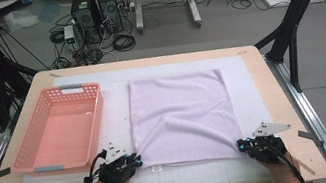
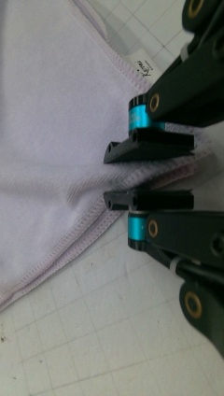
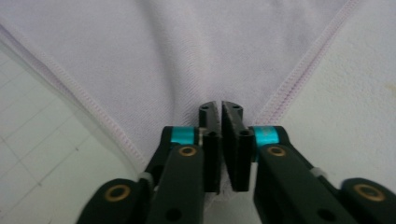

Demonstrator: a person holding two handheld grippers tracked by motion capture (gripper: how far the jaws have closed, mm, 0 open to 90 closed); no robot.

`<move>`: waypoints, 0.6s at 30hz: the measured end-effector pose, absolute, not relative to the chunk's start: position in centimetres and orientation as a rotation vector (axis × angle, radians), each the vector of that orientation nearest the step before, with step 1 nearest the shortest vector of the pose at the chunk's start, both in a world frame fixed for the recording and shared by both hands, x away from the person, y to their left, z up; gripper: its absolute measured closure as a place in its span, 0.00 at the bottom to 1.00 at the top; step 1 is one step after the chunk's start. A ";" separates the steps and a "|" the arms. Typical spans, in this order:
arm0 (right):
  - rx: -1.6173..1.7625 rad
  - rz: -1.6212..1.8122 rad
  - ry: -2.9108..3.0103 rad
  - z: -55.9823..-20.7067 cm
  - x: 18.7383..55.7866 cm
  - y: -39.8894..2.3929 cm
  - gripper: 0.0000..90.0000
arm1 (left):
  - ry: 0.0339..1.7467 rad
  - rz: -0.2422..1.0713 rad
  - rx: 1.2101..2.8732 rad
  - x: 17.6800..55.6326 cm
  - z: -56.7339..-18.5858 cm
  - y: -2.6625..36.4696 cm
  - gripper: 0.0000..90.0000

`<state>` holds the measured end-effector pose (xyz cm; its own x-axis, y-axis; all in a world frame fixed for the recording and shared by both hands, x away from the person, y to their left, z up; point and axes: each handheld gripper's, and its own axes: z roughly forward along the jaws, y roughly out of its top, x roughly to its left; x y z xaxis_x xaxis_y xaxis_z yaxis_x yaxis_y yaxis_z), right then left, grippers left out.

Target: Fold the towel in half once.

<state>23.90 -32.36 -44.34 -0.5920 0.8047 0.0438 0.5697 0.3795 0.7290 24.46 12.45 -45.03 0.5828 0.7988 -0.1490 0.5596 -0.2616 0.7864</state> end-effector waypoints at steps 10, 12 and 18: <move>1.217 1.052 2.294 -43.3 22.6 -34.0 1.00 | 1.095 0.299 1.929 22.9 -44.5 13.9 0.91; 1.261 1.056 2.283 -43.6 22.7 -34.7 0.98 | 1.119 0.279 1.923 23.1 -44.6 14.1 0.80; 1.315 1.126 2.199 -43.4 23.2 -34.9 0.76 | 1.116 0.304 1.855 23.6 -44.1 14.2 0.56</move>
<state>23.20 -34.95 -43.39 -0.5130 0.8522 0.1024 0.5812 0.2571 0.7721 23.55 14.19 -44.10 0.5582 0.7969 -0.2309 0.5699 -0.1660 0.8048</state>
